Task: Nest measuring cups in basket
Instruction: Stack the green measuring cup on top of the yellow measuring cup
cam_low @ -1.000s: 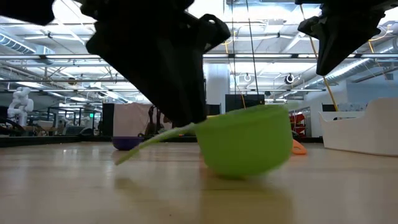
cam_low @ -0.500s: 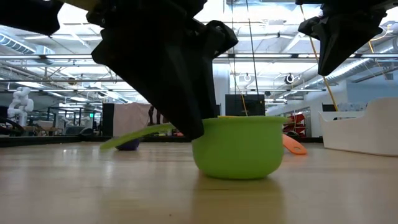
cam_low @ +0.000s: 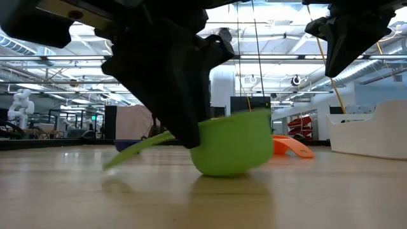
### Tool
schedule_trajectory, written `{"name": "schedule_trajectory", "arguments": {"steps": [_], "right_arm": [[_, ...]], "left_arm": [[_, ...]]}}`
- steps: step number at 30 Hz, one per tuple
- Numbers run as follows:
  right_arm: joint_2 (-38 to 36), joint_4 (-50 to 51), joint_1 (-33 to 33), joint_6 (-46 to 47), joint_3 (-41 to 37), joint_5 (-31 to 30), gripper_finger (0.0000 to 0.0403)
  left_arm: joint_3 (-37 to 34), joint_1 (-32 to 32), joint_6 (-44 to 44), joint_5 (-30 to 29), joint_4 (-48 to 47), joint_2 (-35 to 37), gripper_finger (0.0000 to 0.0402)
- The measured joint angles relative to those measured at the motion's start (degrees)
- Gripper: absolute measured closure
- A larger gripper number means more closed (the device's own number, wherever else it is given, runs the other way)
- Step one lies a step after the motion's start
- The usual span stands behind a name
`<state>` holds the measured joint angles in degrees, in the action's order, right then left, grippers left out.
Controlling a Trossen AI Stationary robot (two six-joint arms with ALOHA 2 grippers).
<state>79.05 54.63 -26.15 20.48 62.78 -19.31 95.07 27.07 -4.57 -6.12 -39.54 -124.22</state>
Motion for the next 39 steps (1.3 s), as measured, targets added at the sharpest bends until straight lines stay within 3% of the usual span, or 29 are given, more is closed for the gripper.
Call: {"name": "schedule_trajectory", "arguments": {"steps": [4,18,28,32,35,39], "right_arm": [[0.0,0.0,0.0,-0.1,0.0,0.0,0.0403],[0.0,0.0,0.0,-0.1,0.0,0.0,0.0403],[0.0,0.1,0.0,-0.1,0.0,0.0,0.0403],[0.0,0.1,0.0,-0.1,0.0,0.0,0.0403],[0.0,0.1,0.0,0.2,0.0,0.0,0.0403],[0.0,0.1,-0.3,1.1,0.0,0.1,0.0403]], "left_arm": [[0.0,-0.1,0.8,-0.2,-0.4,0.1,0.0384],[0.6,-2.5,10.4,-4.2,-3.3,0.5,0.0390],[13.1,-3.1,13.6,-11.3,-16.4,0.4,0.0391],[18.8,-3.5,13.6,-18.2,-21.5,0.5,0.0391],[21.3,-5.4,13.9,-22.9,-24.4,0.5,0.0391],[22.0,-9.1,16.0,-23.4,-25.5,0.5,0.0391]]}}
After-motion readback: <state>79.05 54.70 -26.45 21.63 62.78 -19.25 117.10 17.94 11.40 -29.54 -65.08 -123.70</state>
